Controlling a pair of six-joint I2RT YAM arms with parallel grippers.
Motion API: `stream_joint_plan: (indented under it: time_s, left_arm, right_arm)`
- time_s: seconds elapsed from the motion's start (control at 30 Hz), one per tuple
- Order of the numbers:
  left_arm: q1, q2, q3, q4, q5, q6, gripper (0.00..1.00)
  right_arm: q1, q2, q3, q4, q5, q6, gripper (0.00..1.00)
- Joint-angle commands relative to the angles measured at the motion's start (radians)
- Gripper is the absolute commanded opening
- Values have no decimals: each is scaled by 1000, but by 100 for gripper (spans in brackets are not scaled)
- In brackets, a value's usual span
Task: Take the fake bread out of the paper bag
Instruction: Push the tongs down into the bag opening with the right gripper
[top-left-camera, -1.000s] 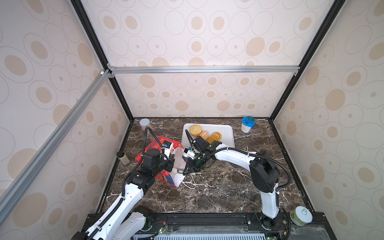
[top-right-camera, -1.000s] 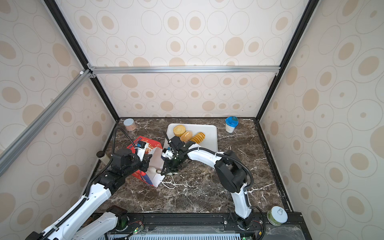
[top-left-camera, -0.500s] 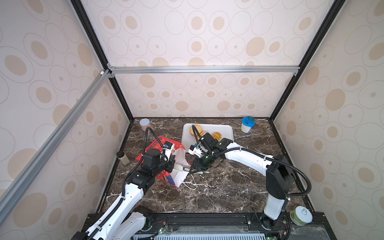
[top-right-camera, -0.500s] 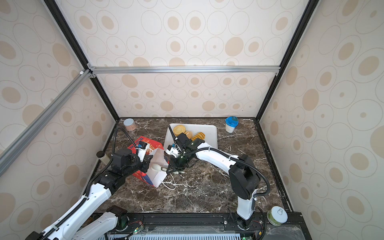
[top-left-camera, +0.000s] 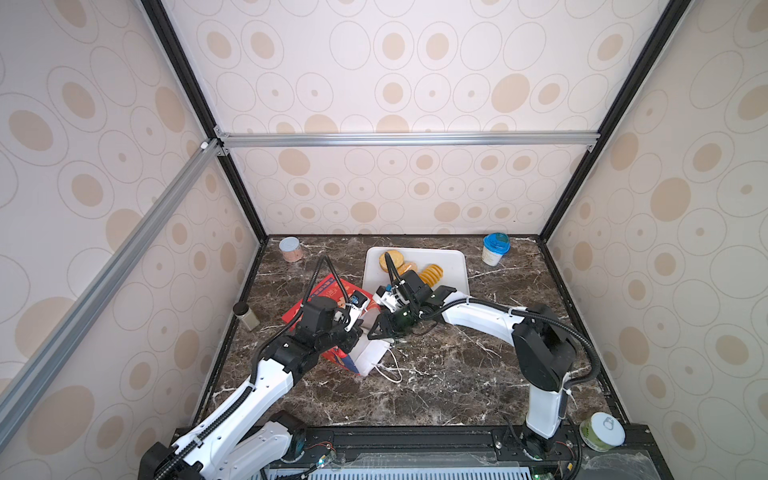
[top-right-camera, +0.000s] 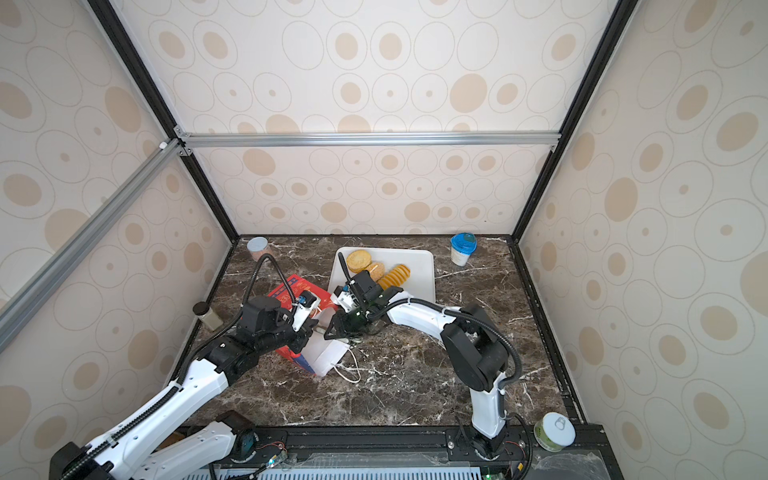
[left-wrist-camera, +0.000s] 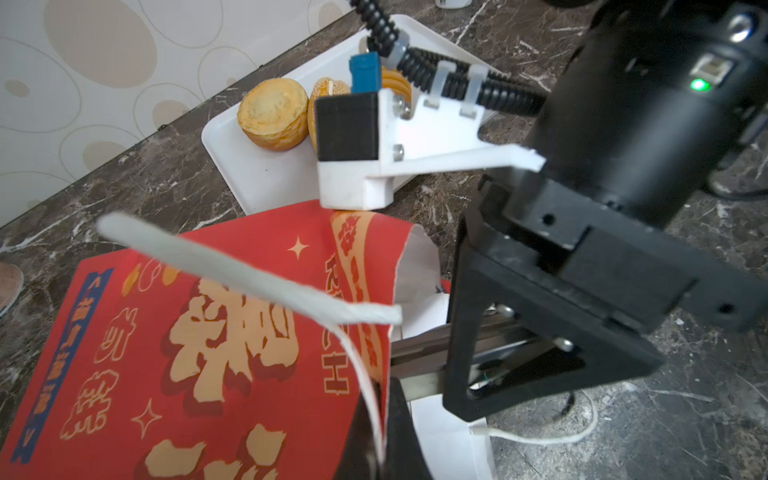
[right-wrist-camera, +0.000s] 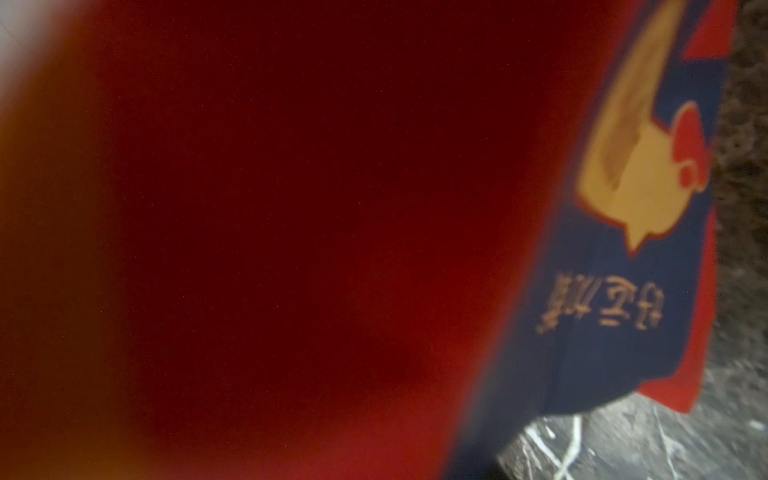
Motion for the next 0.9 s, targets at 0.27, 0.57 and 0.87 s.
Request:
stream_joint_plan:
  time_s: [0.27, 0.57, 0.87]
  left_arm:
    - [-27, 16, 57, 37, -8, 28, 0]
    - [-35, 27, 17, 32, -158, 46, 0]
    - [-37, -62, 14, 32, -171, 59, 0]
  right_arm:
    - [7, 161, 162, -50, -103, -58, 47]
    - [46, 244, 248, -78, -155, -79, 47]
    - [16, 168, 73, 163, -165, 75, 19]
